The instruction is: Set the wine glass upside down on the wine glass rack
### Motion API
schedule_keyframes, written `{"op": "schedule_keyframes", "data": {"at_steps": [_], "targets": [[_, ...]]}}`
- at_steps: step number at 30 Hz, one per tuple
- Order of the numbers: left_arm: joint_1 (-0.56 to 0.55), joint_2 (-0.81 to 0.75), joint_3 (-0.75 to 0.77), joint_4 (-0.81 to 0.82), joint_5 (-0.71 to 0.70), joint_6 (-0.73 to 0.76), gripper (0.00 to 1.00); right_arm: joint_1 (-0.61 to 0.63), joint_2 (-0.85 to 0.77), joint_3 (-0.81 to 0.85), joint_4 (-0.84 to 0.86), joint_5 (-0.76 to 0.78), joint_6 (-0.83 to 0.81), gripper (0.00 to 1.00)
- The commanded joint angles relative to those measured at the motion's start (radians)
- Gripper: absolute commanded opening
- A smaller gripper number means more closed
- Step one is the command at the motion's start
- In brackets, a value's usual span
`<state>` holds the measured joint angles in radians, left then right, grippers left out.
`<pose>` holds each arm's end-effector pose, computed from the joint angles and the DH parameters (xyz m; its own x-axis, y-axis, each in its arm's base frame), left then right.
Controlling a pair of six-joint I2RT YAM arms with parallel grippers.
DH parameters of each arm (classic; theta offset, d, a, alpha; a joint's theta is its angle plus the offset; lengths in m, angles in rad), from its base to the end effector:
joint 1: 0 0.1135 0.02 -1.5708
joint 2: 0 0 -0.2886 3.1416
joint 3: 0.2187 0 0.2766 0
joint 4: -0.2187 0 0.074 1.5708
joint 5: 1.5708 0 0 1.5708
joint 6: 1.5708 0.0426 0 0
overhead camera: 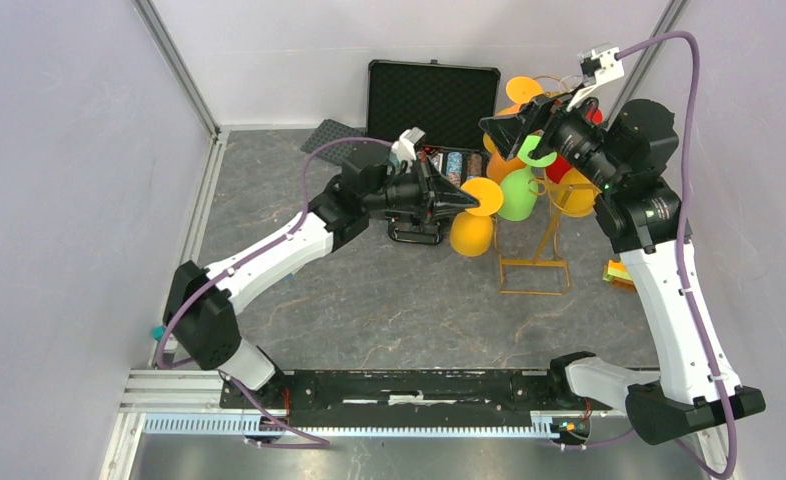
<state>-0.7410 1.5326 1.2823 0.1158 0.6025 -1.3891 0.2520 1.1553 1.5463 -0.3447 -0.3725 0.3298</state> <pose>0.2741 -0.2835 0.3785 -0.9724 -0.2087 -0.1043 0.0781 0.1304 -0.9884 0.2323 0.0758 0.5412 -0.1468 0.2737 -0.9505 -0.5673 0.7639 0.3076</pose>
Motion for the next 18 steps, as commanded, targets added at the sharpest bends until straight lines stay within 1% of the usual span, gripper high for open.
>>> {"op": "schedule_keyframes", "data": {"at_steps": [1,3,7,18], "targets": [[-0.023,0.068,0.104,0.151,0.052,-0.097,0.02,-0.009,-0.02,0.061,0.039,0.044,0.007,0.98],[-0.037,0.1,0.141,0.182,0.059,-0.118,0.02,-0.009,-0.021,0.064,0.04,0.051,0.004,0.98],[-0.056,0.159,0.216,0.183,0.087,-0.129,0.02,-0.01,-0.025,0.063,0.035,0.064,0.002,0.98],[-0.066,0.239,0.327,0.184,0.083,-0.135,0.02,-0.016,-0.013,0.063,0.035,0.061,0.0,0.97]]}}
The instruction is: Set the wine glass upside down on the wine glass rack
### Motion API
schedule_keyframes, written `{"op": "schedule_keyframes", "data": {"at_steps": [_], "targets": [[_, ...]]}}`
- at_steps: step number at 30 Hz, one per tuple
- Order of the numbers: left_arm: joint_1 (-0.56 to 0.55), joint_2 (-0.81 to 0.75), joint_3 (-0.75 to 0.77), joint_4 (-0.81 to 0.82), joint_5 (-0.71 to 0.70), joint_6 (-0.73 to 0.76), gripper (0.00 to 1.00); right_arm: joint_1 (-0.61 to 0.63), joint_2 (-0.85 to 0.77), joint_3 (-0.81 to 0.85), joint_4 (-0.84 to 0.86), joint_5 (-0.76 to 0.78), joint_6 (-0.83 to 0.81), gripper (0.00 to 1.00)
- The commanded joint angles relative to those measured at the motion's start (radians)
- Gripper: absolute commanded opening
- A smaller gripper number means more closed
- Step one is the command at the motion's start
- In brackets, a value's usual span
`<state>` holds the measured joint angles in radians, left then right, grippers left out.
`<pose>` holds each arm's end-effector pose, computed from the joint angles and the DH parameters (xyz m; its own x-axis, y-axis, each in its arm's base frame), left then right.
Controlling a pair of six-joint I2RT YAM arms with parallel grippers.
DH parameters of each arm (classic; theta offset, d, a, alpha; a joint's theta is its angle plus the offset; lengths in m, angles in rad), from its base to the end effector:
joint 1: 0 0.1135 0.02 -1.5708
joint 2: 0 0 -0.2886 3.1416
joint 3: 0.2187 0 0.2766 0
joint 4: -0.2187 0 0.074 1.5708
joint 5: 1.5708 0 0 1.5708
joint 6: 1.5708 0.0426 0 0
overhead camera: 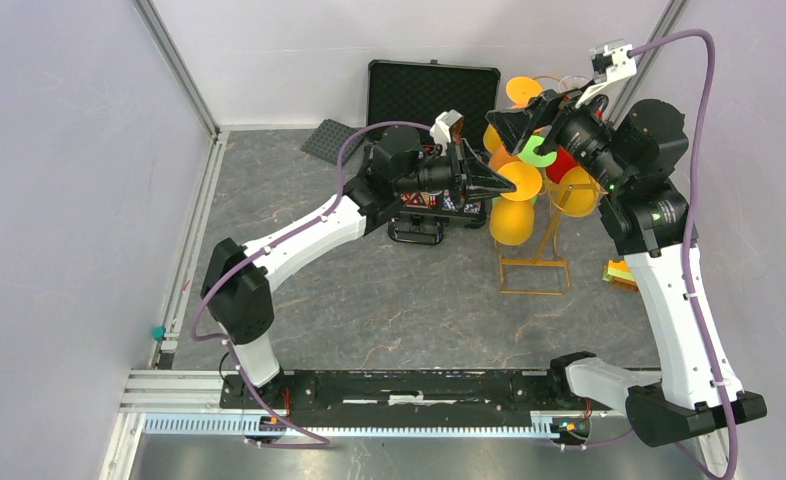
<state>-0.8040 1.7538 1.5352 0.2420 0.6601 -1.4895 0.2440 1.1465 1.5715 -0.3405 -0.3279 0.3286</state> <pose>0.2981 -0.3470 0.3998 -0.9896 -0.1076 -0.0955 0.0969 -0.0081 -0.9953 0.2260 0.0704 0.5522 -0.0968 0.2908 -0.9519 -0.5376 0.7896 0.2958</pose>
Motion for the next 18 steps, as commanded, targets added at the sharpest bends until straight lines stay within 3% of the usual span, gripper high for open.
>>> {"op": "schedule_keyframes", "data": {"at_steps": [1,18], "targets": [[-0.004,0.023,0.08,0.057,0.028,-0.034,0.02,-0.008,-0.004,0.038,0.031,0.016,0.001,0.97],[-0.029,0.096,0.18,-0.058,-0.017,0.028,0.02,-0.011,0.003,0.012,0.057,-0.001,-0.012,0.97]]}}
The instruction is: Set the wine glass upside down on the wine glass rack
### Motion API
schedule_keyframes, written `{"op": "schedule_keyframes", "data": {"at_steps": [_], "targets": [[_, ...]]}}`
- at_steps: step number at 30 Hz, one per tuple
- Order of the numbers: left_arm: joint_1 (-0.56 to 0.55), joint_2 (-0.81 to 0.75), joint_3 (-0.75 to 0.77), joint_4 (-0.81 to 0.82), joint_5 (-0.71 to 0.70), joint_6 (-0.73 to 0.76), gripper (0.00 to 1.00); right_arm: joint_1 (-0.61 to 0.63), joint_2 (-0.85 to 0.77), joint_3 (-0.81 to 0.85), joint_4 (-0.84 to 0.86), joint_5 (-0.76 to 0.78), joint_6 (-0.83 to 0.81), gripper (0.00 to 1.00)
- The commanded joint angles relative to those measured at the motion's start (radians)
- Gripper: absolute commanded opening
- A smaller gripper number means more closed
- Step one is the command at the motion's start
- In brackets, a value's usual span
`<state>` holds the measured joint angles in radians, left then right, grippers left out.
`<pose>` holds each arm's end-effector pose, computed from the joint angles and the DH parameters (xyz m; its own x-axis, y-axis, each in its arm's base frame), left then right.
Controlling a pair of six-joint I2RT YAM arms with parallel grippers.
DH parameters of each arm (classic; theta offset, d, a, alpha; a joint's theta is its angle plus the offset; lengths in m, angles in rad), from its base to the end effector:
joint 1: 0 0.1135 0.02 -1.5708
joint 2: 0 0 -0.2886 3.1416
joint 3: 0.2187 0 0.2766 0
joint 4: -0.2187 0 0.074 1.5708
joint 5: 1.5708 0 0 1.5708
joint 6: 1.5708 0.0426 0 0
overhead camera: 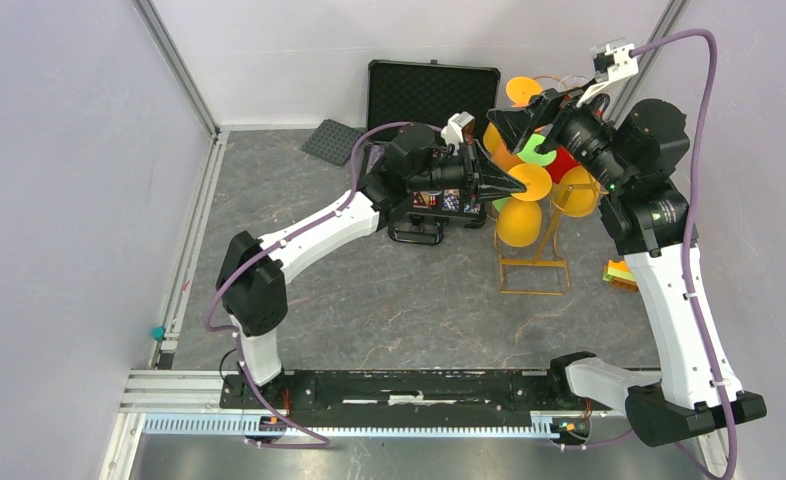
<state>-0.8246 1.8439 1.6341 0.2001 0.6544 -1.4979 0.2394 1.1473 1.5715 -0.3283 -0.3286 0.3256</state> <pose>0.3083 -0.3717 0.3928 -0.9936 -0.0909 -0.0669 0.0660 0.0138 -0.9977 0.2266 0.0695 0.5534 -0.0835 0.2913 -0.9530 -0.5381 0.7918 0.2891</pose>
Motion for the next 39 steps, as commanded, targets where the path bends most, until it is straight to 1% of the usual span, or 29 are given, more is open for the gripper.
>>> {"op": "schedule_keyframes", "data": {"at_steps": [1,10,16,26,30,33,39], "targets": [[-0.008,0.01,0.089,-0.025,-0.012,0.044,0.02,-0.007,0.002,0.01,0.046,0.0,-0.01,0.97],[-0.011,0.034,0.127,-0.07,-0.019,0.071,0.02,-0.01,-0.001,-0.01,0.056,-0.005,-0.011,0.97],[-0.011,0.055,0.17,-0.132,-0.039,0.122,0.02,-0.01,-0.002,-0.017,0.056,-0.01,-0.015,0.97],[-0.022,0.075,0.208,-0.16,-0.033,0.131,0.03,-0.011,-0.003,-0.026,0.063,-0.008,-0.018,0.97],[-0.027,0.07,0.211,-0.194,-0.035,0.159,0.08,-0.011,-0.008,-0.03,0.071,-0.002,-0.016,0.97],[-0.03,0.063,0.214,-0.232,-0.039,0.183,0.14,-0.011,-0.008,-0.031,0.072,-0.002,-0.017,0.97],[-0.037,0.051,0.216,-0.276,-0.047,0.225,0.34,-0.011,-0.009,-0.033,0.071,-0.004,-0.015,0.97]]}}
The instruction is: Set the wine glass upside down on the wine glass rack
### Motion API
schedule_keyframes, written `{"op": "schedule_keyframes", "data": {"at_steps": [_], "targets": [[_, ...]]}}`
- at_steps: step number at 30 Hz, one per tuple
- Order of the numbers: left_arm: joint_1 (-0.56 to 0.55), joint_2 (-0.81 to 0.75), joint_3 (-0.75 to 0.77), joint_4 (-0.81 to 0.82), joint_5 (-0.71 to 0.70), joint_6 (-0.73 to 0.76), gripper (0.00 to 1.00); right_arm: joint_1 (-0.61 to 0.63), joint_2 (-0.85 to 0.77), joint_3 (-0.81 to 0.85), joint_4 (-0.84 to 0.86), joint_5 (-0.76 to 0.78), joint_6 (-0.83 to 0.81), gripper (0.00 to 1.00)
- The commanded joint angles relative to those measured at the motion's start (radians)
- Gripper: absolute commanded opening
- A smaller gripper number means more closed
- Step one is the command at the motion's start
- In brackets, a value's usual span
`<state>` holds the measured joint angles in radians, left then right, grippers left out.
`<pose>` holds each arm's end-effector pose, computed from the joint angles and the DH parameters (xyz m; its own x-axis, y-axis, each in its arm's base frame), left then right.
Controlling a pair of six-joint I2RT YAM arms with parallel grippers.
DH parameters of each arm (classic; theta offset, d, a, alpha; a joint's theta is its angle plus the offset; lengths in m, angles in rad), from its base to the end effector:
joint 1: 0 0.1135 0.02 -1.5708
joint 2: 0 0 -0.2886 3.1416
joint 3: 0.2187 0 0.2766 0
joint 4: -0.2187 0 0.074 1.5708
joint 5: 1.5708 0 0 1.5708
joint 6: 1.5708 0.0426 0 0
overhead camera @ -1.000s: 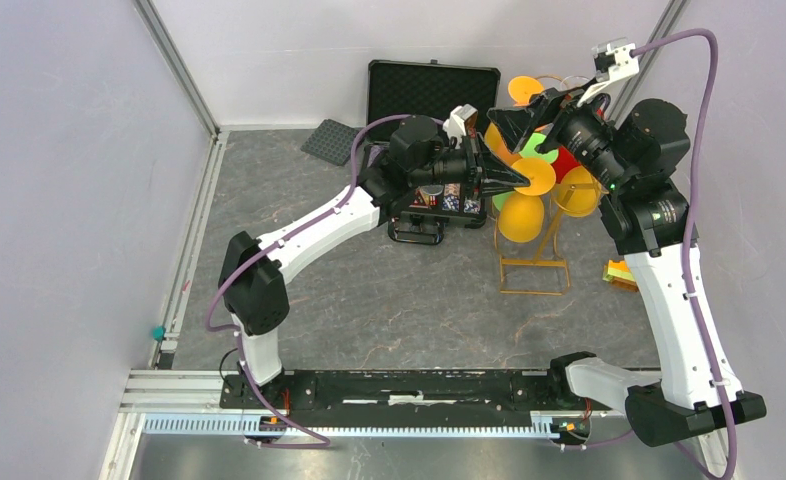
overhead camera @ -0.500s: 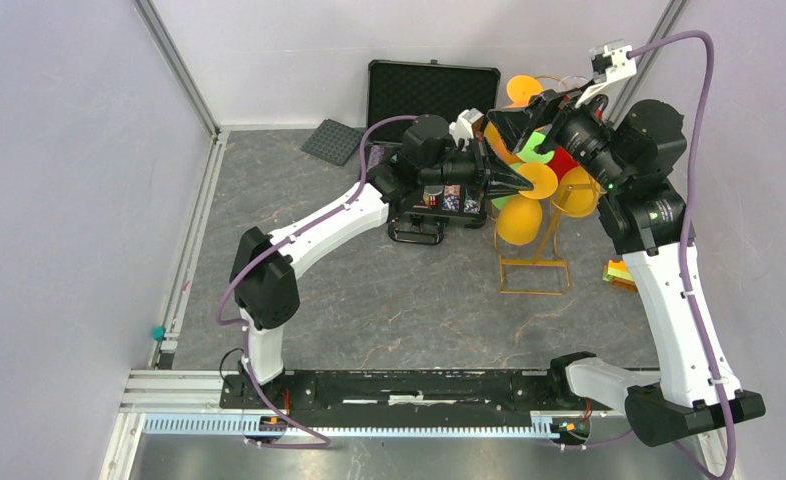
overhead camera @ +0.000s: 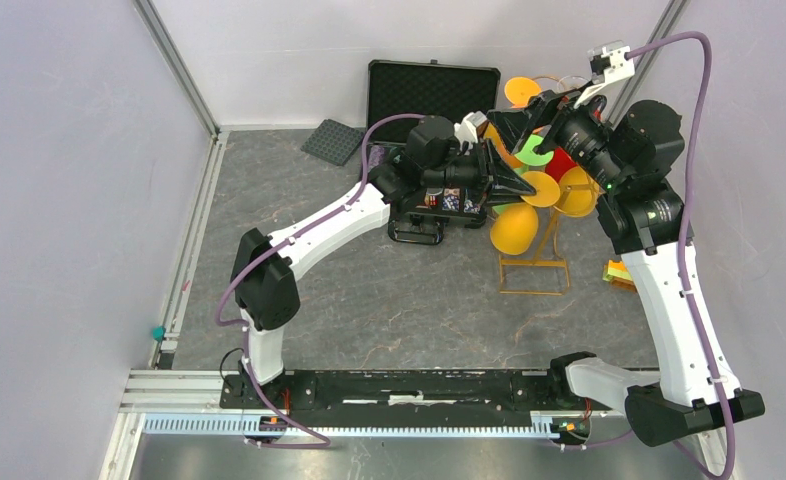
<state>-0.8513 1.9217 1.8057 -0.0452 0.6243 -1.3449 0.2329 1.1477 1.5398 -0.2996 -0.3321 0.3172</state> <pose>0.3118 -0.3936 0.3954 -0.9890 -0.0711 -0.1296 0.1188 0.1402 -0.9830 0.2321 0.0693 0.5458 -0.0812 0.2838 -0.9554 -0.5354 0.7961 0.2820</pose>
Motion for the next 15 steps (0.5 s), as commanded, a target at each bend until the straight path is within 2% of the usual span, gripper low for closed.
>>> {"op": "schedule_keyframes", "data": {"at_steps": [1,8,12,15], "targets": [[-0.011,-0.031,0.044,-0.037,-0.017,0.078,0.37,-0.004,-0.009,-0.002,0.043,0.0,-0.006,0.97],[-0.014,-0.078,0.01,-0.05,-0.008,0.145,0.56,-0.006,-0.01,-0.004,0.042,-0.001,-0.005,0.97],[-0.012,-0.145,-0.087,0.084,-0.019,0.172,0.65,-0.006,-0.012,-0.01,0.045,-0.002,-0.004,0.97],[-0.009,-0.201,-0.166,0.177,-0.052,0.19,0.76,-0.006,-0.014,-0.016,0.045,-0.002,-0.004,0.97]]}}
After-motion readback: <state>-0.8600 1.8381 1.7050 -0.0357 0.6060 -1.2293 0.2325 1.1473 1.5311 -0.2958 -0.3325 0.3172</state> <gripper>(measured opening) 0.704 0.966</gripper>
